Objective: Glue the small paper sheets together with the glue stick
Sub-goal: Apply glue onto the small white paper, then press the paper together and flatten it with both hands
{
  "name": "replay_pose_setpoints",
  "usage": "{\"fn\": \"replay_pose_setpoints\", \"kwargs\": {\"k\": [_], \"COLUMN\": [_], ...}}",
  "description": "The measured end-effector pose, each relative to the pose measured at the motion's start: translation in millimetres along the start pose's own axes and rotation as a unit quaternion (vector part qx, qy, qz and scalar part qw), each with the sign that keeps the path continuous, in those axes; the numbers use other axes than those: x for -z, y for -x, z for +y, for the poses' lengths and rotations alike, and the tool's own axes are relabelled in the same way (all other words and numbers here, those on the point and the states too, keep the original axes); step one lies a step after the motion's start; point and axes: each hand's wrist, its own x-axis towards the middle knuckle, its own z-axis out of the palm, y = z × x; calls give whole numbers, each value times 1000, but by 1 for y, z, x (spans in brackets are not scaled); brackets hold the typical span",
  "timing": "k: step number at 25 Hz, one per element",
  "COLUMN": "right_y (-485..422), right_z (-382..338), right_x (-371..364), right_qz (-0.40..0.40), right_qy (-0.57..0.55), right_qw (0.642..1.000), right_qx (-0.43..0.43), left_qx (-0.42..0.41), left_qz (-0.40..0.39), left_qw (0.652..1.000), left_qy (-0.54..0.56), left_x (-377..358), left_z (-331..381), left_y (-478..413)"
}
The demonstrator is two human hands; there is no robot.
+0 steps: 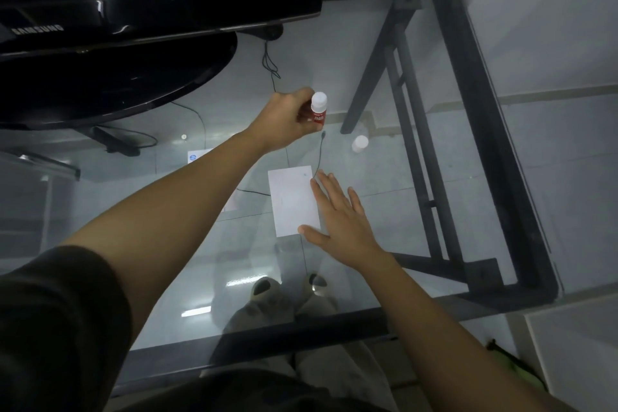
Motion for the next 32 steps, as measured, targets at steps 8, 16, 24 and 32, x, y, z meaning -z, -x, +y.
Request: {"fn": "replay_pose_setpoints", "kwargs": {"k": [8, 16, 24, 32], "right_y": [1, -1, -2, 2], "right_z": [0, -3, -2, -13], "right_x": [-2, 0, -4, 1], "right_qz": [2, -5, 8, 62], "right_qy": [-3, -2, 10, -162], "right_qw": [1000, 1000, 1000, 984], "right_qx": [1, -5, 4, -45], "left_qx": [33, 104, 183, 267], "left_qz": [21, 13, 9, 99], "left_qw": [998, 992, 983, 904], "left_qy": [47, -68, 19, 318], "left_x": [-1, -9, -15, -7], "left_z": [-1, -31, -14, -7], "left_y": [19, 114, 109, 118]}}
